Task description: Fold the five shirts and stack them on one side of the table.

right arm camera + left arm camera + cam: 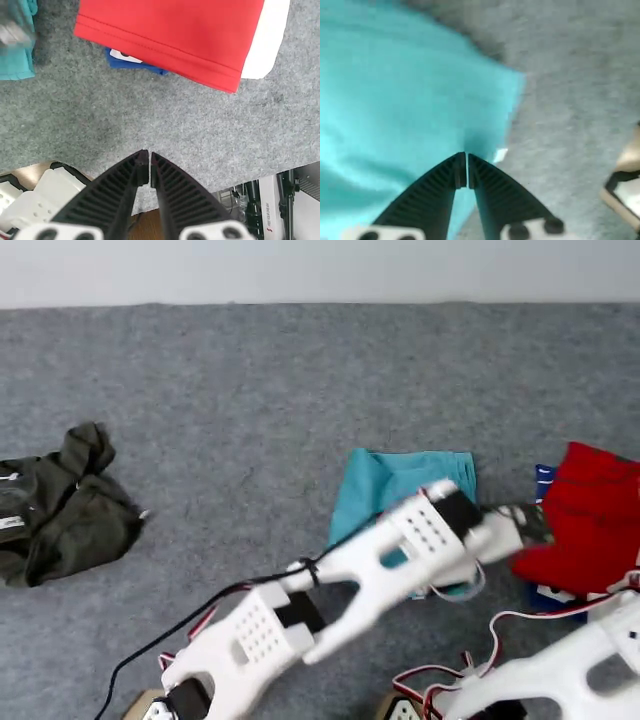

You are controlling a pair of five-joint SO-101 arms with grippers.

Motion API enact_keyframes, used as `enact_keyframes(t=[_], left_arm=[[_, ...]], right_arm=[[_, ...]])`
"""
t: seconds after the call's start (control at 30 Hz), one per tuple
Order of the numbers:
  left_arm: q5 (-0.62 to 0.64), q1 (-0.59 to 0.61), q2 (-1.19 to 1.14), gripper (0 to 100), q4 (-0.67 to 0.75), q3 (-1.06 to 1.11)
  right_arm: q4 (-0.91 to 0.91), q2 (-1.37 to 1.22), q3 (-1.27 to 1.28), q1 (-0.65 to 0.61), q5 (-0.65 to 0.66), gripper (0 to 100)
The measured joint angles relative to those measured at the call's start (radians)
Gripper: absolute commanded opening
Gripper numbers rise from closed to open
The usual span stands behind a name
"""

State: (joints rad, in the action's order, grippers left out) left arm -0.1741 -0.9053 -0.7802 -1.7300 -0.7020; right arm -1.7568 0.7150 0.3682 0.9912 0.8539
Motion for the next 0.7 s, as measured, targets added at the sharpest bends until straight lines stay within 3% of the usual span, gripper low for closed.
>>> enact_keyframes(t=[0.23, 0.4, 0.7], left_arm=[[0.0, 0.219, 0.161, 2, 0.0, 0.0], [0.002, 0.362, 0.241, 2, 0.0, 0.0], [0.003, 0.399, 0.153, 2, 0.141, 0.002]], right_arm=[[0.0, 0.0, 0.0, -0.006, 0.0, 1.4], [0.0, 0.0, 0.0, -0.095, 0.0, 1.4], [0.0, 0.0, 0.0, -0.247, -0.08, 1.4]])
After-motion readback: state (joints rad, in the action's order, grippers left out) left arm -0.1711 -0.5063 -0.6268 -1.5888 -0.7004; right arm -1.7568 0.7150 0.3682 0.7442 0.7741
